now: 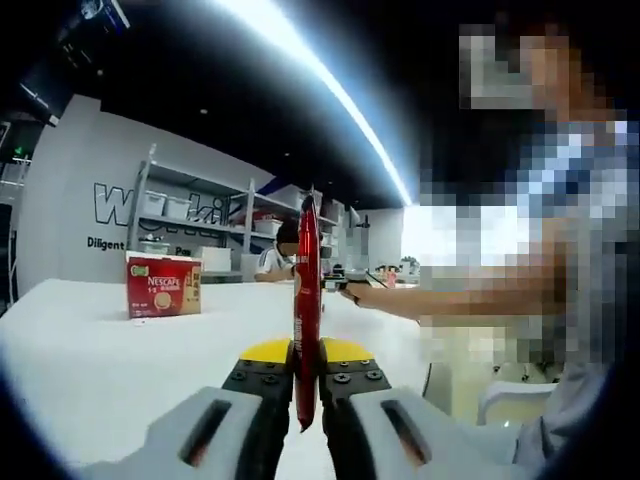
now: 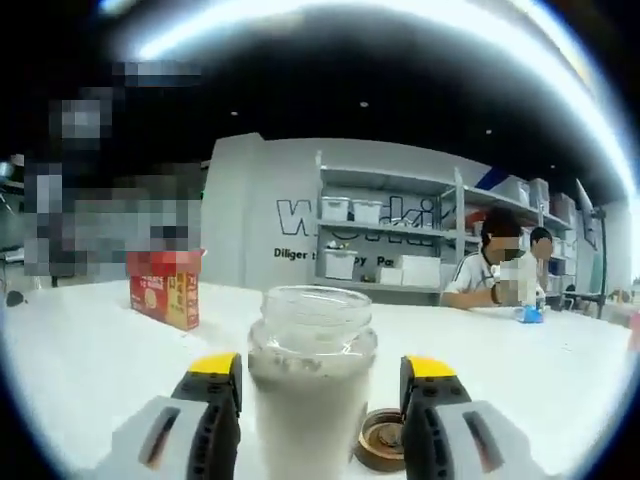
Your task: Tear open the coffee pouch, take out the coffee, and pour the coffee from the pouch into the cup
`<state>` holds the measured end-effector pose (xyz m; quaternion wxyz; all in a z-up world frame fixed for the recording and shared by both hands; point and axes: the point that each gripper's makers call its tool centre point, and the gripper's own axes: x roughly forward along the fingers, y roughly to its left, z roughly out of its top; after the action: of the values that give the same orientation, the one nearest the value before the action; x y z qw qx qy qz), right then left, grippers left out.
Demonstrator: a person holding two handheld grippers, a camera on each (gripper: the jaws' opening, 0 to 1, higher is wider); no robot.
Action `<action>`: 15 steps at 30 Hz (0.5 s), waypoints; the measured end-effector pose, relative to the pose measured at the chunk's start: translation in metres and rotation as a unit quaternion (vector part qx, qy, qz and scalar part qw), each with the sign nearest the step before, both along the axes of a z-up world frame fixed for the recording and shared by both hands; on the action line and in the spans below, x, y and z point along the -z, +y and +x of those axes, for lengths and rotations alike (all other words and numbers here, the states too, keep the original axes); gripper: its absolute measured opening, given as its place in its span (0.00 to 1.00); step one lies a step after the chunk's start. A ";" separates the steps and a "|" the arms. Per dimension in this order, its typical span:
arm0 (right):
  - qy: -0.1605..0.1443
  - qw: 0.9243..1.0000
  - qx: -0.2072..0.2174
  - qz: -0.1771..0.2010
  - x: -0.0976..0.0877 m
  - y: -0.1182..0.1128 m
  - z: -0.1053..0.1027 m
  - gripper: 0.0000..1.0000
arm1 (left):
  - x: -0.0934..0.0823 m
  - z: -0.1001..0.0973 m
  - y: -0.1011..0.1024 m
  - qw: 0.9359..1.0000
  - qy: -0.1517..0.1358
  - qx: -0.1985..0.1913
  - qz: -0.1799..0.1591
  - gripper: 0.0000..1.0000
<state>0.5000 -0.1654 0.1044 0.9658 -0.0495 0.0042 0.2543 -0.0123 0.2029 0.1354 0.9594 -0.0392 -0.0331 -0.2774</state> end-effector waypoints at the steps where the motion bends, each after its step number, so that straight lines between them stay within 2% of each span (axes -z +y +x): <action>1: 0.001 1.000 0.000 0.001 0.001 0.000 0.002 0.64 | 0.001 -0.002 0.000 1.000 0.001 -0.001 0.000 0.12; 4: -0.001 1.000 -0.005 0.001 0.001 0.006 0.004 0.60 | 0.004 -0.007 0.001 1.000 0.001 -0.002 -0.002 0.12; 9: -0.009 1.000 -0.002 0.005 -0.002 0.009 0.007 0.61 | 0.010 -0.015 -0.002 1.000 0.006 -0.001 -0.006 0.12; 15: -0.002 1.000 -0.003 0.024 -0.002 0.013 0.010 0.60 | 0.012 -0.022 0.002 1.000 0.007 -0.006 -0.010 0.12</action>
<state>0.5100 -0.1521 0.1062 0.9661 -0.0272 -0.0039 0.2569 -0.0338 0.2049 0.1230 0.9607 -0.0511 -0.0291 -0.2712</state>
